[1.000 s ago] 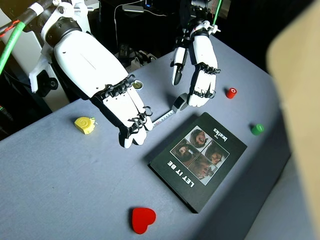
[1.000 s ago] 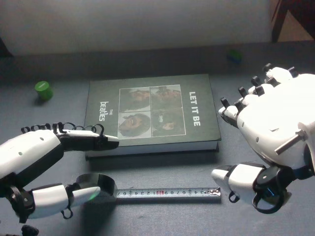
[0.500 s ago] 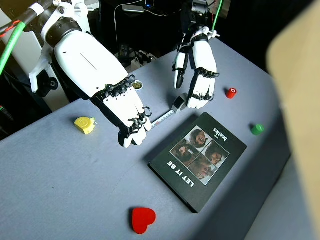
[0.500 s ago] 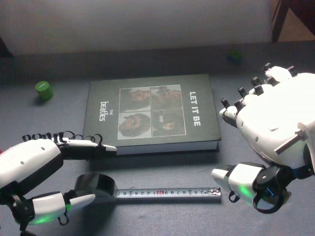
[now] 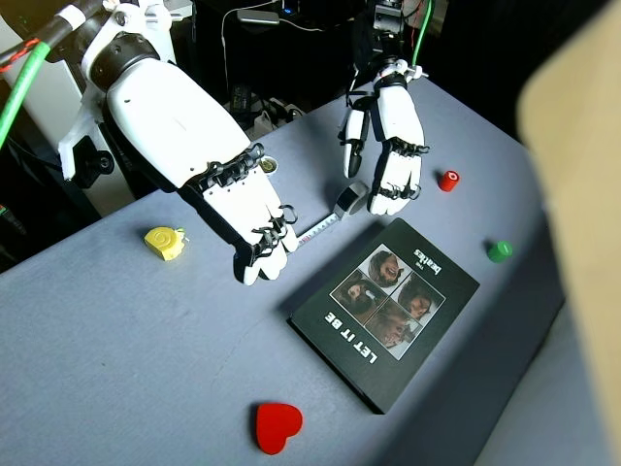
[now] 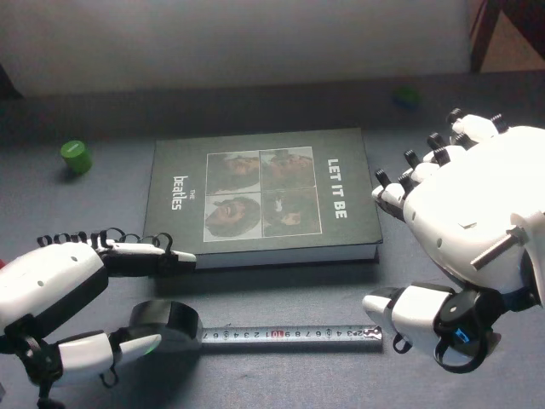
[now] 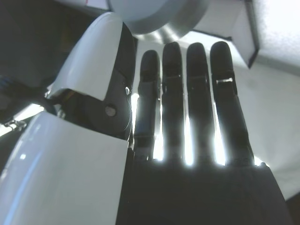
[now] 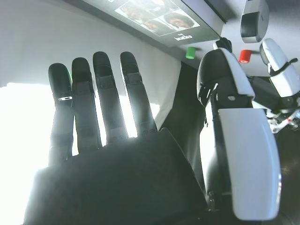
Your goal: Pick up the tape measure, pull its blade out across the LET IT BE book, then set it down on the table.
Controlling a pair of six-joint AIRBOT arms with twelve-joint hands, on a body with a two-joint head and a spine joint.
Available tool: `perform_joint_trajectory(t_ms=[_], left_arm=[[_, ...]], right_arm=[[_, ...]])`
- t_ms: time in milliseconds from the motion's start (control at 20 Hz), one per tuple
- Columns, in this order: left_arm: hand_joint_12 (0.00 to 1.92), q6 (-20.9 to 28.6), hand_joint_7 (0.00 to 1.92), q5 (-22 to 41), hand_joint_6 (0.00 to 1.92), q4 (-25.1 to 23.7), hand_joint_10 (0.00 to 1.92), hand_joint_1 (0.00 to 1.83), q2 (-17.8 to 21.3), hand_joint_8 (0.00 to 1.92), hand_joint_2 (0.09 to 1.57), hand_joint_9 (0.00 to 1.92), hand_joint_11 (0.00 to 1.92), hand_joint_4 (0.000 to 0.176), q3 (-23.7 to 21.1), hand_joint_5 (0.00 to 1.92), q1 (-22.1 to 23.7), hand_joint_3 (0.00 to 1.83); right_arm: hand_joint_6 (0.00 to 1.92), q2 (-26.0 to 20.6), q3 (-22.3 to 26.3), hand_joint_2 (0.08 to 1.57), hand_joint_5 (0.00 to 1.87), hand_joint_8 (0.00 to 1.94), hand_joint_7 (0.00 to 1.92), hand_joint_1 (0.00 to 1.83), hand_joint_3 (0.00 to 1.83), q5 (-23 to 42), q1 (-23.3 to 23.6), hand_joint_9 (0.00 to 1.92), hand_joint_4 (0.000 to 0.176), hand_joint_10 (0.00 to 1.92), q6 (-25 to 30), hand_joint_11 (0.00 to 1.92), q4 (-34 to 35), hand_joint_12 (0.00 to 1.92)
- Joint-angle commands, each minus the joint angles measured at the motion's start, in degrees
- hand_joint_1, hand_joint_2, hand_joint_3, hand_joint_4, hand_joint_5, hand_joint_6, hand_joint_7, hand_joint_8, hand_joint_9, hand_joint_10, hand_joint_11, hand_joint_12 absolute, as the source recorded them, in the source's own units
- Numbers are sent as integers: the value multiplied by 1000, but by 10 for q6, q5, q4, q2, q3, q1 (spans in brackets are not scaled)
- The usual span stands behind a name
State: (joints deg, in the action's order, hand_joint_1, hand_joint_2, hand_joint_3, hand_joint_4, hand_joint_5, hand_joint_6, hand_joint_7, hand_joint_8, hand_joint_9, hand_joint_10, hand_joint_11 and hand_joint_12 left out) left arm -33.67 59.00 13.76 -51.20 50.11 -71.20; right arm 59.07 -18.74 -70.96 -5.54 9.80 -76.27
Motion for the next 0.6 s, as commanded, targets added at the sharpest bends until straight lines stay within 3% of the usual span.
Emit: perform_joint_trajectory(t_ms=[0,550], left_arm=[[626,0,590,66,0,-5,2,1089,-4,0,1163,573,338,0,4,559,1,0],[628,-11,589,65,3,-5,4,1094,-16,3,1165,582,344,0,16,566,-11,0]], right_arm=[[1,0,0,1177,285,0,309,144,1,2,11,281,41,0,-3,0,-56,990],[0,0,-5,1179,275,4,325,144,1,27,21,282,42,2,-6,0,-57,974]])
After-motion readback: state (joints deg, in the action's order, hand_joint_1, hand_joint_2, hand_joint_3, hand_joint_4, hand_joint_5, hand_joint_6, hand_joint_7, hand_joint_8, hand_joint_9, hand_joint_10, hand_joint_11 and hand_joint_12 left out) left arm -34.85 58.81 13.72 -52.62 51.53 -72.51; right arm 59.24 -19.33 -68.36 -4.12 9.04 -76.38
